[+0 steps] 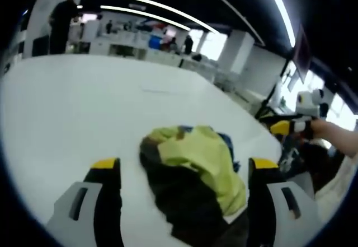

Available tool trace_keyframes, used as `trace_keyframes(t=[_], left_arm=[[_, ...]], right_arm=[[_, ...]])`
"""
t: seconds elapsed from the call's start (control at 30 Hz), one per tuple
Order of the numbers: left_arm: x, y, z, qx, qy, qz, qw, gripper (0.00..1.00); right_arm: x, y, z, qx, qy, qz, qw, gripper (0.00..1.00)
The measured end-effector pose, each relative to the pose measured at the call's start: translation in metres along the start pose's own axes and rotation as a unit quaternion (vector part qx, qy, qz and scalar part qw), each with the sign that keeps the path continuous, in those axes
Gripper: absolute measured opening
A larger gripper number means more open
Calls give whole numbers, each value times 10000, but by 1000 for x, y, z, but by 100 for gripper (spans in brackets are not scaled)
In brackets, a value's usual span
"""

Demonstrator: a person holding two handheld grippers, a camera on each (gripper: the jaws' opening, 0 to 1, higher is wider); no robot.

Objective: Fold the garment on the visible template until the final outline fits inside the template.

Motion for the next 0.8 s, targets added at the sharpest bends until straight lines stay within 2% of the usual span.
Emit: trace_keyframes(t=[0.33,0.47,0.63,0.8], left_arm=[[5,2,-5,9,11,-50,10000,90],[-4,7,1,50,-4,145,9999,90],[-13,-3,1,18,44,15,10000,92],[-17,-4,1,-57,94,34,9999,91]], right_arm=[[12,7,3,-72,77,-1,9999,64],[6,7,3,5,20,86,10000,63],[-1,-3,3,60,-19,5,10000,64],[-4,-3,1,111,-59,42,9999,65]])
Point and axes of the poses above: the point that each gripper's makers call its tool centre point, and the gripper's own axes: x roughly forward along the fingers, z roughly to its right, y roughly out of its top, the point moved 4 cm from there along -x, roughly backward along the fingers, and after that the axes turned 12 degrees about z, right-handed, at the moved point
